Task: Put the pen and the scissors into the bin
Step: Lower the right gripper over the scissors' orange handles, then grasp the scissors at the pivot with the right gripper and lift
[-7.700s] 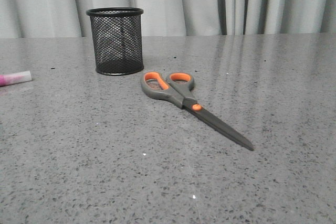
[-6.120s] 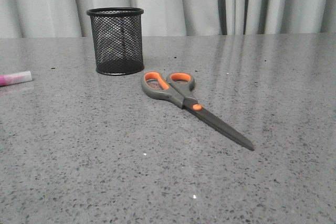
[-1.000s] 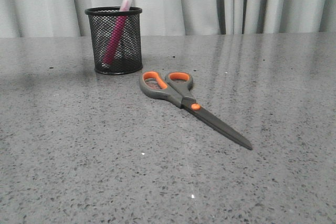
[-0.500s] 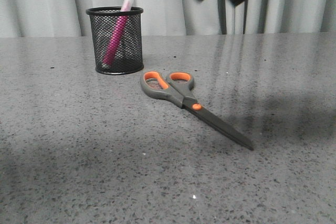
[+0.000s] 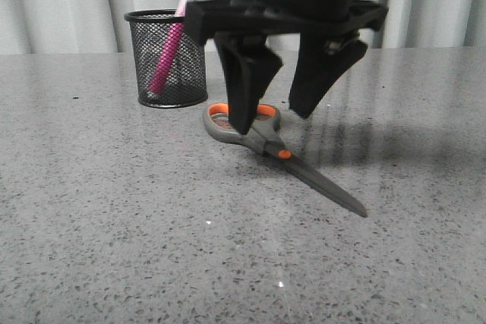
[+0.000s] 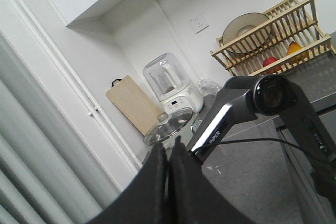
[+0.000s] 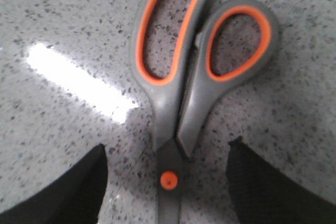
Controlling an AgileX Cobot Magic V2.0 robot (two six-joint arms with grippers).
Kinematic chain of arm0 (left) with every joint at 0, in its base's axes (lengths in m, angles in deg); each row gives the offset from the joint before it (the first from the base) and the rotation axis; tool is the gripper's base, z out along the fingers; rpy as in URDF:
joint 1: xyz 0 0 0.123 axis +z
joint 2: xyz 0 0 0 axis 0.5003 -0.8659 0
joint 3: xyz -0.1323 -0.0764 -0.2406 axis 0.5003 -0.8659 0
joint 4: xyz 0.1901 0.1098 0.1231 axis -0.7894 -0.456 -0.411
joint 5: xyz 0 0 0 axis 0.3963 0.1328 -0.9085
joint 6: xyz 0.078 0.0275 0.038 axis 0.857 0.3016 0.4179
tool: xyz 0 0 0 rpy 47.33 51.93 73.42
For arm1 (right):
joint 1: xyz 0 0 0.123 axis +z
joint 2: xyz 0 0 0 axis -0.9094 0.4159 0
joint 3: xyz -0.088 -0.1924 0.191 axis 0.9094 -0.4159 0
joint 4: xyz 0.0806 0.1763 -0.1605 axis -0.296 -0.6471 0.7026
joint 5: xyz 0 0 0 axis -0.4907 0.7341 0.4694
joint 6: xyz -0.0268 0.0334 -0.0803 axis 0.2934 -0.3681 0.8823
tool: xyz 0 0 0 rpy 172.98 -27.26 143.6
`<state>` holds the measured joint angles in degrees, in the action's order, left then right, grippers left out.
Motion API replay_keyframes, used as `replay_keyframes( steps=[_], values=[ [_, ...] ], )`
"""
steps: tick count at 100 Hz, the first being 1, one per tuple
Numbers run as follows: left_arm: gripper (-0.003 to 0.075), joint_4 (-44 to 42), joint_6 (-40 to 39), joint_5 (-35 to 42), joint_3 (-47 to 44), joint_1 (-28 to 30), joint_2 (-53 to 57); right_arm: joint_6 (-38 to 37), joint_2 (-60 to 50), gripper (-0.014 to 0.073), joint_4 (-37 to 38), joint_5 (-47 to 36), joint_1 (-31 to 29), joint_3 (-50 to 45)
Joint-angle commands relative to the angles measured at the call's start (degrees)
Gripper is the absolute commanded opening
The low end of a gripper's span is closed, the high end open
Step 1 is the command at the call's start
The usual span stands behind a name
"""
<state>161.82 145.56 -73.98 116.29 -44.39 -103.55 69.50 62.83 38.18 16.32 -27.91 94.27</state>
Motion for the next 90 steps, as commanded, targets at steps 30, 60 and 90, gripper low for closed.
replay_keyframes(
  steps=[30, 60, 90],
  values=[
    [-0.0019, 2.83, -1.17, 3.46, -0.62, -3.75, -0.45, -3.43, 2.67, 0.0339, 2.53, -1.35, 0.25, 2.67],
    [-0.0019, 2.83, -1.17, 3.46, -0.62, -4.21, -0.45, -4.09, 5.22, -0.0037, 4.46, -1.51, 0.25, 2.69],
    [-0.0019, -7.64, -7.57, 10.77, -0.62, -4.21, 5.12, -4.09, -4.87, -0.0067, 5.95, -1.07, 0.24, 2.69]
  ],
)
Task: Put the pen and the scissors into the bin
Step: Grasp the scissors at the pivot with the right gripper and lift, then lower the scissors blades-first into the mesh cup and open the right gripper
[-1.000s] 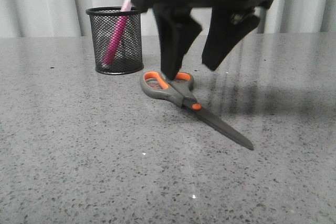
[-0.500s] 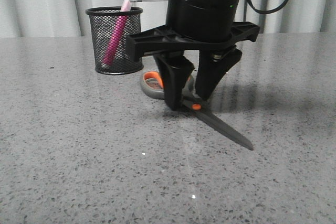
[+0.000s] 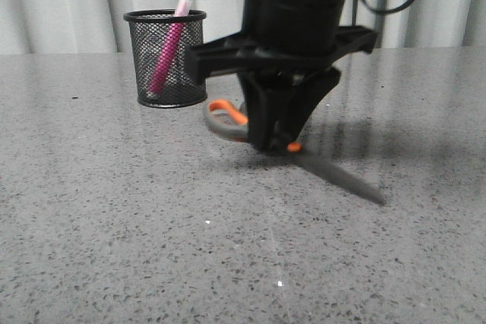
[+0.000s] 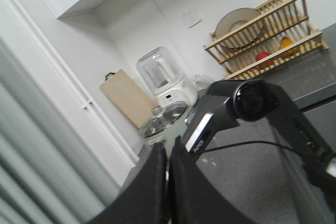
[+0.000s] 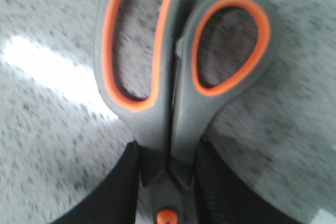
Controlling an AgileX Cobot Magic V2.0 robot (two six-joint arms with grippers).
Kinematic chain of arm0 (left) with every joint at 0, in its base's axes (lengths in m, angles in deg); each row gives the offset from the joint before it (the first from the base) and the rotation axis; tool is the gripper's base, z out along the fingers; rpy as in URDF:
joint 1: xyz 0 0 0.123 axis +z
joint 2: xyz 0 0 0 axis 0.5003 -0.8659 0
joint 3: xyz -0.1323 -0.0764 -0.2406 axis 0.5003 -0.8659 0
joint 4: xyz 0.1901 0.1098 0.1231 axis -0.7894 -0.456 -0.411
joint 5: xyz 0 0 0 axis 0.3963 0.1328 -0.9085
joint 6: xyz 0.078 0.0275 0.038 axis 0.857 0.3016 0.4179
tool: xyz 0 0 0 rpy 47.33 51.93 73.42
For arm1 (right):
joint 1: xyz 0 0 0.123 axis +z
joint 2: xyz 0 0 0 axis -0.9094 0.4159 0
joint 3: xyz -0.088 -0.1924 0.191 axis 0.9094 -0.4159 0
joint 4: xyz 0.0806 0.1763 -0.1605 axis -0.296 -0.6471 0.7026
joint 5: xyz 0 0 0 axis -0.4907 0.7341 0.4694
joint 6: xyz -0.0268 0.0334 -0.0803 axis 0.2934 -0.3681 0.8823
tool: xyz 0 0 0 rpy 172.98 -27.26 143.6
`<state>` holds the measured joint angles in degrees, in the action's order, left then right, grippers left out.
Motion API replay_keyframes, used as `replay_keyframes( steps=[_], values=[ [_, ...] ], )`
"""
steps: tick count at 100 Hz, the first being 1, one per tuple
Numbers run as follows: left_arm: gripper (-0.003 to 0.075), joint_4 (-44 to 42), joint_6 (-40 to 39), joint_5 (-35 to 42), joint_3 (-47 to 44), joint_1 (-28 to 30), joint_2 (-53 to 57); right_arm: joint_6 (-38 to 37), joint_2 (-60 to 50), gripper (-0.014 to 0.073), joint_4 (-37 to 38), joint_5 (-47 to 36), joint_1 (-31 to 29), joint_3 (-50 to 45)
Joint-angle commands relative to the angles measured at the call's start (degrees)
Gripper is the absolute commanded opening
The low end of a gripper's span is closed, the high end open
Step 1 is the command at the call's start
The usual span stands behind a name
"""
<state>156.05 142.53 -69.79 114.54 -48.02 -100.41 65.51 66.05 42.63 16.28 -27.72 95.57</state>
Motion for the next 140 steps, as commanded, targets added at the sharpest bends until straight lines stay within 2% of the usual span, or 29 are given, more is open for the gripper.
replay_keyframes(
  steps=[1, 13, 20, 26, 27, 40, 41, 42, 47, 61, 80, 98, 140],
  values=[
    [-0.0019, -3.12, -5.51, 7.19, 1.13, -0.59, 2.23, -0.10, -8.58, -0.0067, 1.51, -1.03, 0.06, 1.39],
    [-0.0019, -12.70, -12.99, 9.54, 1.13, -0.59, 6.49, -0.10, -17.43, -0.0067, 1.65, -4.56, 1.36, 1.39],
    [-0.0019, -15.76, -16.26, 9.54, 1.00, -0.59, 8.20, -0.10, -21.40, -0.0067, 3.42, -12.71, 1.89, 1.26],
    [-0.0019, -16.68, -17.60, 9.54, 0.71, -0.59, 9.24, -0.10, -23.32, -0.0067, 5.21, -26.91, 1.93, 0.31],
    [-0.0019, -16.67, -17.61, 9.54, 0.47, -0.59, 9.46, -0.10, -23.46, -0.0067, 5.46, -26.91, 1.93, 0.31],
    [-0.0019, -16.67, -17.61, 10.19, -1.88, -0.59, 10.87, -0.10, -22.34, -0.0069, 10.32, -58.97, 1.49, -2.75],
    [-0.0019, -16.67, -17.61, 10.33, -2.18, -0.59, 10.88, -0.10, -22.11, -0.0069, 10.46, -58.97, 1.29, -2.75],
    [-0.0019, -16.67, -17.61, 10.33, -2.49, -0.59, 11.00, -0.10, -21.37, -0.0069, 10.57, -63.10, 1.23, -3.15],
    [-0.0019, -16.67, -17.61, 10.42, -3.32, -0.59, 11.13, -0.10, -19.58, -0.0069, 10.57, -71.06, 0.81, -3.80],
    [-0.0019, -14.18, -17.70, 10.42, -4.44, -0.59, 11.13, -0.10, -12.15, -0.0069, 10.57, -82.20, -0.85, -3.76],
    [-0.0019, -11.46, -17.70, 9.95, -4.44, -0.59, 11.13, -0.10, -2.50, -0.0069, 10.20, -89.56, -3.52, -3.76],
    [-0.0019, -11.46, -17.70, 8.53, -4.44, -0.59, 11.76, -0.10, 2.49, -0.0069, 5.97, -89.56, -3.95, -3.76],
    [-0.0019, -12.93, -17.70, 8.02, -4.44, -0.59, 12.00, -0.17, 4.94, -0.0052, 5.74, -84.02, -3.95, -3.76]
  ],
)
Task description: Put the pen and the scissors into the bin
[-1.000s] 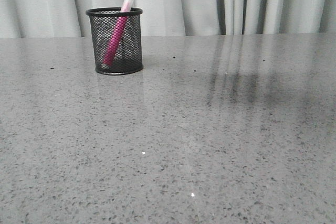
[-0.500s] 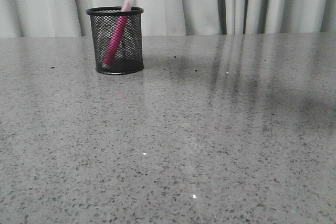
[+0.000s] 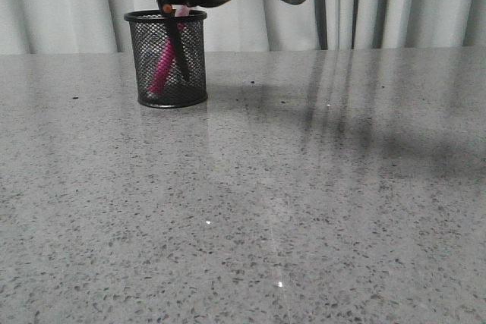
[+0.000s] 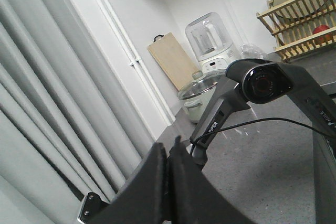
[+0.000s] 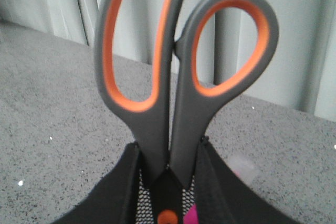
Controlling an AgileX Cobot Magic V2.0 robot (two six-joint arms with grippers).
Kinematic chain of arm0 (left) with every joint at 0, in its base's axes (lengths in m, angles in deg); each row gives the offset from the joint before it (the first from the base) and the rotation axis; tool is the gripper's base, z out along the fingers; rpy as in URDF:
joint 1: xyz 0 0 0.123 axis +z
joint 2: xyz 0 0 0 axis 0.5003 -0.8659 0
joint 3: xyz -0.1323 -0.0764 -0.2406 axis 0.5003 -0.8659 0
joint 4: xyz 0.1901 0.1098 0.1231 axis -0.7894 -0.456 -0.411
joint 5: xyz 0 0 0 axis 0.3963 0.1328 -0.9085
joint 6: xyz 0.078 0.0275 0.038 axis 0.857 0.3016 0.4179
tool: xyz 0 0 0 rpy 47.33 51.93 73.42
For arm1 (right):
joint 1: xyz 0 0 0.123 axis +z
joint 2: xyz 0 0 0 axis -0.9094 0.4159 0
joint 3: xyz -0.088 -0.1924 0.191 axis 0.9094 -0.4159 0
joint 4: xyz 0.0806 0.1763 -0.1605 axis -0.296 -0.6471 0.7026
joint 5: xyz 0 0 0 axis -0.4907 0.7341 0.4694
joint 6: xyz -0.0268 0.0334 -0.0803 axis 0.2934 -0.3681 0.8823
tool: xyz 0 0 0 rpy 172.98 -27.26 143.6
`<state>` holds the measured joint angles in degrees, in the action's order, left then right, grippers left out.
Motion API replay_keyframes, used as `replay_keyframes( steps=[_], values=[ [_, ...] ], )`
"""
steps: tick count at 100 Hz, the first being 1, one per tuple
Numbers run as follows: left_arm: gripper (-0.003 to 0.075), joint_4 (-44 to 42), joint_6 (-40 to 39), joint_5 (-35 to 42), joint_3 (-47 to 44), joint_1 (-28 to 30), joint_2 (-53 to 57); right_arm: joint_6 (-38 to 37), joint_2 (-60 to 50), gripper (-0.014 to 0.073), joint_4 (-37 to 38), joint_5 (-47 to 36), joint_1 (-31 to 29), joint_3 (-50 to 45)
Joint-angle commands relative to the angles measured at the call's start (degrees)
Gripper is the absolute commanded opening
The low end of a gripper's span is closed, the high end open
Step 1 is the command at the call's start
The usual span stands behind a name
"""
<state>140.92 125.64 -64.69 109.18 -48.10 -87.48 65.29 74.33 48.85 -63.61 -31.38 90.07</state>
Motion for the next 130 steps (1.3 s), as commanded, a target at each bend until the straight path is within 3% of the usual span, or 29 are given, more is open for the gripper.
replay_keyframes(
  steps=[1, 15, 36, 54, 67, 74, 83, 88, 103, 130],
  values=[
    [-0.0019, 2.20, -0.81, 2.93, 0.92, -0.51, -0.93, 0.04, -3.34, -0.0048, -0.47, -4.13, -0.29, 1.73],
    [-0.0019, 2.20, -0.81, 2.93, 0.92, -0.51, -0.93, 0.04, -3.34, 0.0095, -0.47, -4.13, -0.29, 1.73],
    [-0.0019, 1.48, -0.81, 2.93, 0.92, -0.51, -0.93, 0.04, -3.34, 0.0416, -6.27, -4.73, -0.29, 1.73],
    [-0.0019, -1.13, -3.32, 3.77, 0.92, -0.51, -0.93, 0.04, -6.11, 0.0461, -7.57, -4.72, -0.29, 1.73],
    [-0.0019, -8.39, -11.52, 7.23, 0.57, -0.51, -0.63, 0.04, -11.39, 0.0430, -7.57, -2.11, -0.29, 1.73],
    [-0.0019, -12.45, -15.99, 10.66, -0.87, -0.51, 0.35, 0.04, -15.28, 0.0347, -7.57, 2.29, -0.18, 1.73],
    [-0.0019, -15.93, -20.49, 16.28, -4.57, -0.51, 2.74, 0.04, -21.08, 0.0101, -4.81, 12.53, -0.18, 1.73],
    [-0.0019, -17.11, -22.00, 19.36, -7.46, -0.51, 4.80, 0.04, -24.42, -0.0081, -1.00, 17.37, -0.07, 0.52],
    [-0.0019, -17.52, -23.00, 28.25, -18.96, -0.51, 10.96, 0.04, -36.92, -0.0069, 4.38, 17.96, 0.33, -9.59],
    [-0.0019, -12.46, -23.03, 37.47, -36.73, -0.51, 18.96, 0.04, -67.75, -0.0069, 9.20, 19.73, 0.33, -39.67]
  ],
)
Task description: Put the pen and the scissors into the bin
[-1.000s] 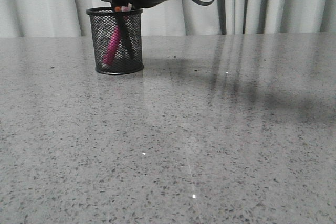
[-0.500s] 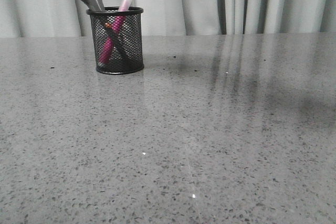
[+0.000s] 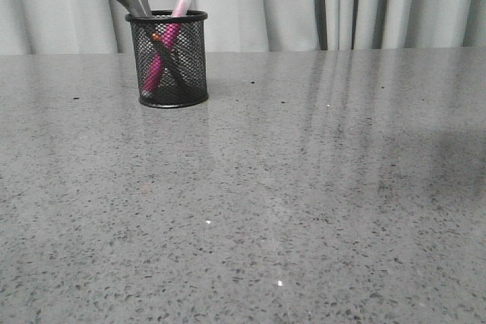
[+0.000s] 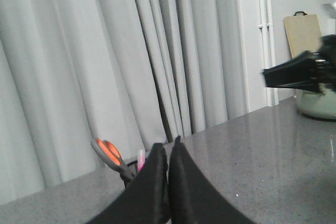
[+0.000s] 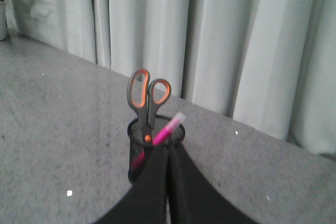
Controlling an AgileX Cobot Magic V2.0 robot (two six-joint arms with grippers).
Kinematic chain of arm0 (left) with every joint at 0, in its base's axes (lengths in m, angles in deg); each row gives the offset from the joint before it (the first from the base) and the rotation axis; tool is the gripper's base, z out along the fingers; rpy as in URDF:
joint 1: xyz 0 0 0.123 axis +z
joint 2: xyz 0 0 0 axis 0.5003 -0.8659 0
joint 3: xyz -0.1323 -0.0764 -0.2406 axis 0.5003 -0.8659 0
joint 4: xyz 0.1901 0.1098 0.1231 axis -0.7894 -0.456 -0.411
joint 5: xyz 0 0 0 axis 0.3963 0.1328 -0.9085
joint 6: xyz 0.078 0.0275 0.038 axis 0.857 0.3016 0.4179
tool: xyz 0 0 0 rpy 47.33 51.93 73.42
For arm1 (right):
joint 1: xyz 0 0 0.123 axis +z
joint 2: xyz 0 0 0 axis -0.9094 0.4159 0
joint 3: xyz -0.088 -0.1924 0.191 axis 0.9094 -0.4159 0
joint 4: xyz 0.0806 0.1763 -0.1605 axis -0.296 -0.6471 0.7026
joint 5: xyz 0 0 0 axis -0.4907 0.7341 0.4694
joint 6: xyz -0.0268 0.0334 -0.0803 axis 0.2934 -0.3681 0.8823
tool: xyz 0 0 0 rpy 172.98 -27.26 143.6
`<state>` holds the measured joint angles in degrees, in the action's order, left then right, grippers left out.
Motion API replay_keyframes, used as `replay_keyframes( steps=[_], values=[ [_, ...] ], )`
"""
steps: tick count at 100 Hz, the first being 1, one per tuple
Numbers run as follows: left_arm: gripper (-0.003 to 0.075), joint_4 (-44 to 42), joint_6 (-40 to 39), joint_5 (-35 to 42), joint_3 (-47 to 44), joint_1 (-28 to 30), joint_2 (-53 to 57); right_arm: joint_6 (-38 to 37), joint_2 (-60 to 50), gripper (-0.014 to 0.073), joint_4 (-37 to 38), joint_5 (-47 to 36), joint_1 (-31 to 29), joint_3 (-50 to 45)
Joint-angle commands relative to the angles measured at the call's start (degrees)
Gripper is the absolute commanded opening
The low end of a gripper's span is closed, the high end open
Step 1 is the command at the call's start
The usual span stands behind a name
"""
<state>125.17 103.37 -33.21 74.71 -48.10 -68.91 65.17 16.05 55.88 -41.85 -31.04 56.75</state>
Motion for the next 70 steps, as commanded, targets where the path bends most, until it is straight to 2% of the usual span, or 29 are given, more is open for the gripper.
replay_keyframes(
  steps=[1, 17, 34, 46, 70],
  values=[
    [-0.0019, 3.29, -0.76, 5.98, -2.52, -0.51, 0.38, 0.16, -10.33, -0.0069, 2.28, -1.85, 0.00, -7.10],
    [-0.0019, 4.26, -0.76, 5.75, -5.82, -0.51, 0.51, 0.16, -30.84, -0.0069, 2.71, 5.94, -0.11, -20.72],
    [-0.0019, 5.32, -0.76, 5.75, -6.23, -0.51, 0.51, 0.16, -45.98, -0.0069, 2.71, 13.21, -0.11, -25.47],
    [-0.0019, 5.32, -0.76, 5.75, -6.23, -0.51, 0.51, 0.16, -50.04, -0.0069, 2.71, 16.16, -0.11, -25.69],
    [-0.0019, 5.32, -0.76, 5.75, -6.23, -0.51, 0.51, 0.16, -50.52, -0.0069, 2.71, 14.60, -0.11, -25.73]
  ],
)
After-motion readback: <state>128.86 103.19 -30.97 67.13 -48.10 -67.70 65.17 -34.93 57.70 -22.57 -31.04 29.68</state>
